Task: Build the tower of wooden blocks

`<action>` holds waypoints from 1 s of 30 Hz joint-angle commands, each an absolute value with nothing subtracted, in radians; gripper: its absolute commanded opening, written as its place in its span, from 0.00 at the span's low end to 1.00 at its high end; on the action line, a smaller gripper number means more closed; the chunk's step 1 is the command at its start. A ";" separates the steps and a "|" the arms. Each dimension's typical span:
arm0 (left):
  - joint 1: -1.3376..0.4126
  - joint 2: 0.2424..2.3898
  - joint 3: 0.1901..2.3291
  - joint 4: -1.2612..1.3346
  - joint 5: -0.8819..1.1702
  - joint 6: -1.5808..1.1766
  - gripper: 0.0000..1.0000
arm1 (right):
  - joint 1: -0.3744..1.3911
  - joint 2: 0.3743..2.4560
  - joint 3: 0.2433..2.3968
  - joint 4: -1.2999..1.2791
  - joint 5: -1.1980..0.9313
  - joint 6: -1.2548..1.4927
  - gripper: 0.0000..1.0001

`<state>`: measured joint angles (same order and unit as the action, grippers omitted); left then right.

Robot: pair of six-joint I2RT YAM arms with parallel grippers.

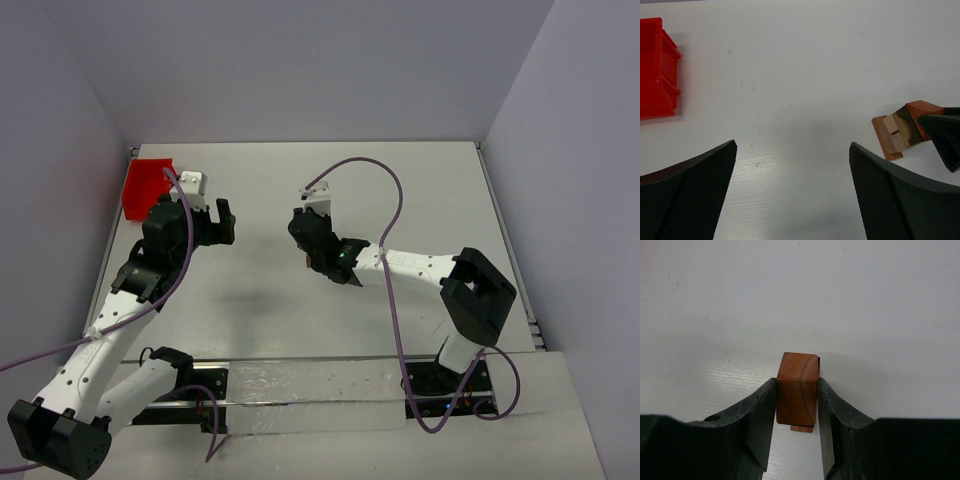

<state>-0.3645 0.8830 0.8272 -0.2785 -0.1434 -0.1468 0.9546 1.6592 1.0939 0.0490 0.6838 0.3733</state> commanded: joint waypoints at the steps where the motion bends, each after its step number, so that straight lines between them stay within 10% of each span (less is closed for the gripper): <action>1: -0.359 0.888 0.868 -0.227 -0.121 -0.147 0.99 | 0.947 1.647 1.118 0.038 0.686 0.390 0.29; 14: -0.359 0.891 0.876 -0.229 -0.123 -0.140 0.99 | 0.945 1.657 1.134 0.015 0.686 0.397 0.45; 24: -0.359 0.891 0.875 -0.230 -0.120 -0.140 0.99 | 0.940 1.661 1.151 -0.005 0.658 0.403 0.85; 30: -0.359 0.901 0.893 -0.258 -0.113 -0.142 0.99 | 0.939 1.623 1.176 -0.033 0.580 0.389 0.93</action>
